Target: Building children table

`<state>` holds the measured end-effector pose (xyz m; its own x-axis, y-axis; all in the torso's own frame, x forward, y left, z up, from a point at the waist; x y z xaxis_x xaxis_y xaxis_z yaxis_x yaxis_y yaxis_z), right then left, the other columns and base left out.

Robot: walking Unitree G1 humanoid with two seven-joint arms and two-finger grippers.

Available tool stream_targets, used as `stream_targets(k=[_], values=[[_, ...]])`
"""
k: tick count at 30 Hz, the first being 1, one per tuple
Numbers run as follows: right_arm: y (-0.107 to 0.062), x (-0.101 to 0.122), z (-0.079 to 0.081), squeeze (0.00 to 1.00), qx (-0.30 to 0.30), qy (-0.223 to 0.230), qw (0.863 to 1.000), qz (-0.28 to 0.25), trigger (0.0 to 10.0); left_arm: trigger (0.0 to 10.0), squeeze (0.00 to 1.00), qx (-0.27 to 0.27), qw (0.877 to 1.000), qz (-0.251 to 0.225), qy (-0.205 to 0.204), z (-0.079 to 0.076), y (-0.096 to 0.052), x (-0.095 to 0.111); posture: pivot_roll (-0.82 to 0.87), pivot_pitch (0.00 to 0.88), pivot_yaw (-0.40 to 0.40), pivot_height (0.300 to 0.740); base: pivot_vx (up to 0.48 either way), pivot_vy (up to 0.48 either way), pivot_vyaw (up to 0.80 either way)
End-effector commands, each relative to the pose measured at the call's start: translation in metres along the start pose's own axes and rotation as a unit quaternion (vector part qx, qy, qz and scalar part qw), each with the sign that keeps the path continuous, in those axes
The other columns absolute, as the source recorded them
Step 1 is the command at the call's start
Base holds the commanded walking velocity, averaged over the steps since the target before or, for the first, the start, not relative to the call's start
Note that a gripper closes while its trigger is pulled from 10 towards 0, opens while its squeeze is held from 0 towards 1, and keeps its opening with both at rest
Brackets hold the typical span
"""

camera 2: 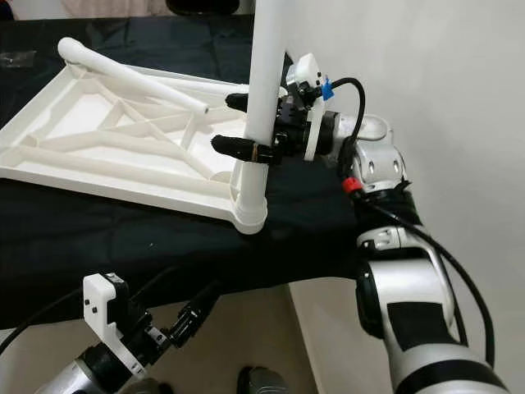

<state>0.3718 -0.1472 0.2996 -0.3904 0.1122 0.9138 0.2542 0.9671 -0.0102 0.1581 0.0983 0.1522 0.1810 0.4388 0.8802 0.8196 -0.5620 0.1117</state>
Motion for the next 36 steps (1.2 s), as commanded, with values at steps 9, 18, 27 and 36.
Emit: stream_targets(k=[9,18,27,36], values=[[-0.033,0.003,-0.004,0.0,0.014,0.014,0.999,-0.035,0.0,10.0,0.0,0.004,1.0,0.019,-0.006,-0.002,-0.006,-0.001,0.08,0.251,-0.063,0.74,0.0,0.0,0.0],[-0.043,-0.03,0.02,0.0,-0.04,0.02,0.998,0.044,0.0,10.0,0.0,0.007,1.0,0.023,-0.009,0.013,0.005,-0.008,0.02,0.167,-0.083,0.74,0.0,0.0,0.0],[0.017,-0.104,0.089,0.0,-0.452,0.091,0.861,0.213,0.0,10.0,0.0,0.013,1.0,0.022,-0.009,0.035,0.02,-0.013,-0.04,0.062,-0.069,0.74,0.0,0.0,0.0],[0.085,-0.087,0.096,0.0,-0.356,0.12,0.915,0.145,0.0,10.0,0.0,0.025,1.0,0.009,-0.008,0.05,0.033,-0.016,-0.08,0.017,-0.099,0.74,0.0,0.0,0.0]])
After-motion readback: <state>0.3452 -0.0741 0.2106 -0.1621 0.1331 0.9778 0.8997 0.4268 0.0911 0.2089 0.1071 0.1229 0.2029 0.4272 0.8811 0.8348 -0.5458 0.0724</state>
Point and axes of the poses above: a point about 5 cm out from each wrist's last joint towards the gripper, its own y axis pointing out of the wrist towards the gripper, its own x axis along the axis of the wrist's last joint, z = x × y, the point moved 1 cm from there along y, pointing out of the wrist towards the gripper, and after that the axes turned 6 degrees about -y, right-handed, at the moved point
